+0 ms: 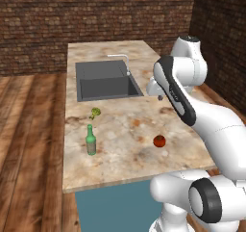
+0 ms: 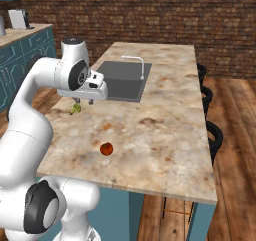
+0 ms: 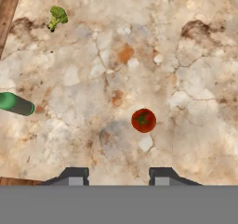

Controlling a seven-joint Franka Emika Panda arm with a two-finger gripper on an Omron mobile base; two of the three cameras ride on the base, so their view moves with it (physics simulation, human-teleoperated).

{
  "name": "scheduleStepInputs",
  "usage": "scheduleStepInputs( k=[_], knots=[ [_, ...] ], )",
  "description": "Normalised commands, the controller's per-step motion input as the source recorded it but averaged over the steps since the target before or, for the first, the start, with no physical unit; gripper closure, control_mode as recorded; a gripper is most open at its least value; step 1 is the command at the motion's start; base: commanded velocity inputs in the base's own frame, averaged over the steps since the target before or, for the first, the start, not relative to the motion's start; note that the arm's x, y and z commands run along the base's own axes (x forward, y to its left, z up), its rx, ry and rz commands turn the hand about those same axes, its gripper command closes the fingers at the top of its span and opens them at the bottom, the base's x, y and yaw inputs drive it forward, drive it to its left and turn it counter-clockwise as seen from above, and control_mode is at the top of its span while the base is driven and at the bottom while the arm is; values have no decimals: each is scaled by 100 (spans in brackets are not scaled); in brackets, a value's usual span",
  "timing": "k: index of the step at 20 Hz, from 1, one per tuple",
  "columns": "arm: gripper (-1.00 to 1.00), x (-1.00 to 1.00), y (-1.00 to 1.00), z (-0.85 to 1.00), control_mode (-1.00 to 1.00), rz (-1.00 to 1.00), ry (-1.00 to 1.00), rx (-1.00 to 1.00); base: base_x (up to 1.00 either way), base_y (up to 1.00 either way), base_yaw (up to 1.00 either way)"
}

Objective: Place the beer on the top shelf of the fridge to keep it out of children's reach, and place the broccoli and tomato on lower shelves for easy access.

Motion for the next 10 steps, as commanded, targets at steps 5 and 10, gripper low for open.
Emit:
scheduleStepInputs(
  k=[5,10],
  knots=[
    [-100,-3,-3,-8,-100,0,3,0,0,0,0],
    [-100,-7,-5,-38,-100,0,2,0,0,0,0]
  ],
)
